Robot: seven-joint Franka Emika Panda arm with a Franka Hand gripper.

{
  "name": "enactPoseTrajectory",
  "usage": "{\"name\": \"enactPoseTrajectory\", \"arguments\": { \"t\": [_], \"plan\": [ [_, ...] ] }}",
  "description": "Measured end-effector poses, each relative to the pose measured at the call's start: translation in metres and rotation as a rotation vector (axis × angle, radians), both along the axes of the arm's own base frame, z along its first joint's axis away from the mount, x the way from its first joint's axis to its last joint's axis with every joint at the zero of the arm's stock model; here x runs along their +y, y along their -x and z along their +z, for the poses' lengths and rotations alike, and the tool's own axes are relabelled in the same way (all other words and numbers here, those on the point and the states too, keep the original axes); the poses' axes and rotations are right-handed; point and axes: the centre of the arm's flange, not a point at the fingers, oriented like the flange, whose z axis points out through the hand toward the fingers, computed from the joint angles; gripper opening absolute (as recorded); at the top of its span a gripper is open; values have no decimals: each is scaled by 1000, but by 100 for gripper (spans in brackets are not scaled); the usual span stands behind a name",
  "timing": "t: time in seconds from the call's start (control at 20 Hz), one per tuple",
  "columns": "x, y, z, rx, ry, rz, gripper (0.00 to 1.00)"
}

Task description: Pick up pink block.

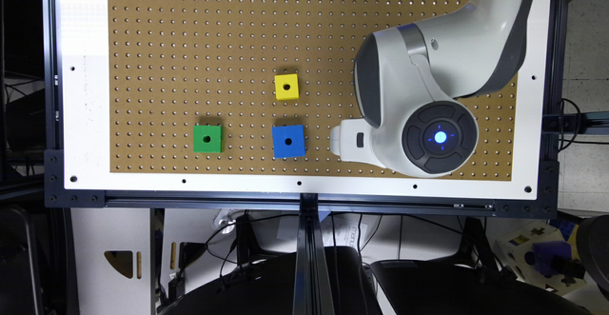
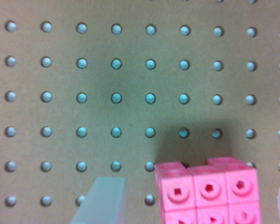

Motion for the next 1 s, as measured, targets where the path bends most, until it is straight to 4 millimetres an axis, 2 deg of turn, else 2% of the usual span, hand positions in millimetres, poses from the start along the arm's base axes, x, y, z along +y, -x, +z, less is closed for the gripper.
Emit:
{"name": "enactPoseTrajectory", "arguments": {
  "t": [0.6,1.0],
  "plan": [
    [5,4,-39,21,-1,6,100],
    [15,-5,-39,3,-9,15,100]
  ]
}}
